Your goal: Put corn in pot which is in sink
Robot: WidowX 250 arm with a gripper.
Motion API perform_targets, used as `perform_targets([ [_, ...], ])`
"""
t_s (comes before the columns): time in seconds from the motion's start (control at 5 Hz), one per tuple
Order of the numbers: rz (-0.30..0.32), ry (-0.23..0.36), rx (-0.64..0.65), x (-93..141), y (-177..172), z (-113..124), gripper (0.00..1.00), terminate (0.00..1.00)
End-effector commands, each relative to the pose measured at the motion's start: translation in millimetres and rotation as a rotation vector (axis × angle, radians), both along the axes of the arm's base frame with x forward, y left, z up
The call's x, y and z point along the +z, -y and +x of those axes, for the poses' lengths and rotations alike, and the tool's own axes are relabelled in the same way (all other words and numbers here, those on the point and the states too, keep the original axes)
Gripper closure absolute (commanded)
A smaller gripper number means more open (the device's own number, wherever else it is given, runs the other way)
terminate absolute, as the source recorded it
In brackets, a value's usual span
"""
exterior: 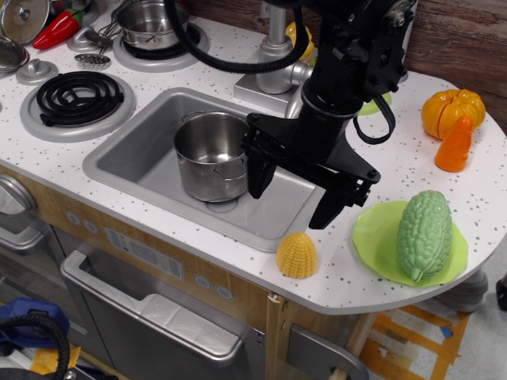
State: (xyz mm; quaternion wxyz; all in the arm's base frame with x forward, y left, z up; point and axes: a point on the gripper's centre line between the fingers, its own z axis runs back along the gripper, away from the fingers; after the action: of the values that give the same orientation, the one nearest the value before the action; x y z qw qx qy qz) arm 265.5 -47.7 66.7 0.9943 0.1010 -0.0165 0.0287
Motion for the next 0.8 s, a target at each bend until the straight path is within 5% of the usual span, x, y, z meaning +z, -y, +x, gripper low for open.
perform_targets([
  [0.0, 0.000, 0.000, 0.000, 0, 0, 0, 0.00, 0.00],
  [0.6, -0.047, 0.083, -0.037, -26, 2, 11, 0.00, 0.00],
])
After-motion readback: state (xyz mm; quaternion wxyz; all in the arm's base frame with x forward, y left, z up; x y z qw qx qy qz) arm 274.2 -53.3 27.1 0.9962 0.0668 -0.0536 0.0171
